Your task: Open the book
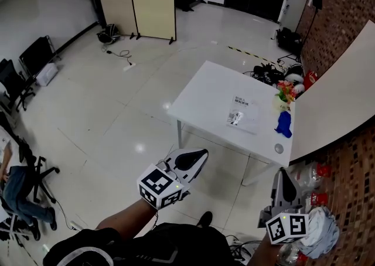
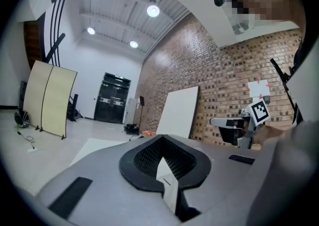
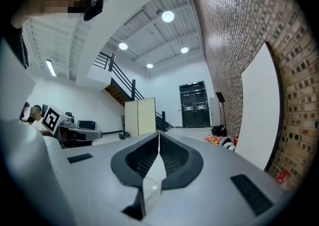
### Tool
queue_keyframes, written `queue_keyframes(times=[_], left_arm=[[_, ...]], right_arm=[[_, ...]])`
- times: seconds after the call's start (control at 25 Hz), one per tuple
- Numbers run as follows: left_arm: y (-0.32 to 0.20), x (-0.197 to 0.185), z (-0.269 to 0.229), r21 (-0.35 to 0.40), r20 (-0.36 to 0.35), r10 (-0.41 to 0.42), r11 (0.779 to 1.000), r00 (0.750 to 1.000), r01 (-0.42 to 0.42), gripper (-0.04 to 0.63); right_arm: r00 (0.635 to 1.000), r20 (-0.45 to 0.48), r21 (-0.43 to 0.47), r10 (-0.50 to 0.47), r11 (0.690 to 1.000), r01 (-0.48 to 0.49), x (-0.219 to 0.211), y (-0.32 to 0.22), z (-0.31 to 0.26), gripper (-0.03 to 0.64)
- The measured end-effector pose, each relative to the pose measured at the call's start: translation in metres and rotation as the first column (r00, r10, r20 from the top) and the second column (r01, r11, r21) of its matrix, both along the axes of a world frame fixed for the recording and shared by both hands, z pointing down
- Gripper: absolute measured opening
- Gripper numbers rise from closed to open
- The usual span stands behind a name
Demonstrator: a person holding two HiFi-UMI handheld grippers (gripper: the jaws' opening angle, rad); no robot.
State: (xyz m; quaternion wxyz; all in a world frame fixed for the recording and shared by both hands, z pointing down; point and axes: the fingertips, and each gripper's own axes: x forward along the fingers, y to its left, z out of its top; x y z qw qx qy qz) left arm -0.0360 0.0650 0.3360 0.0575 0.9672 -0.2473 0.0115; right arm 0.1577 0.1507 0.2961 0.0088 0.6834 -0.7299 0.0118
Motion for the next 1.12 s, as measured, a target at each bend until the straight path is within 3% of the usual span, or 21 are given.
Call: queue_keyframes(times=[0.24, 0.48, 0.6, 0.88, 1.12], left_arm=[[-0.055, 0.058, -0.015, 0.034, 0.009, -0.03, 0.999, 1.0, 0.03, -0.003], [-0.116, 0.083, -0.022, 0.041, 0.03, -0.107, 0.994, 0.994, 0.106, -0.003], [-0.144, 0.098, -0.019, 0.036, 0.027, -0.093, 0.995, 0.995, 0.092, -0.003], [-0.232, 0.11, -0.007, 0.024, 0.034, -0.037, 0.999, 0.999, 0.036, -0.003], [-0.3, 0.119, -0.011, 0.016, -0.008, 0.017, 1.0, 1.0, -0.017, -0.003]], right_arm=[[0.998, 0.015, 0.02, -0.056, 0.998, 0.056, 0.064, -0.061, -0.008, 0.003], [0.998, -0.028, 0.0, -0.061, 0.998, 0.061, 0.103, -0.12, -0.005, 0.003], [0.996, -0.08, -0.013, -0.045, 0.999, 0.044, 0.116, -0.153, 0.001, 0.003], [0.999, -0.028, 0.003, 0.02, 1.0, -0.02, 0.125, -0.238, 0.002, 0.005], [0.994, -0.05, -0.002, 0.093, 0.996, -0.093, 0.13, -0.301, 0.001, 0.005]])
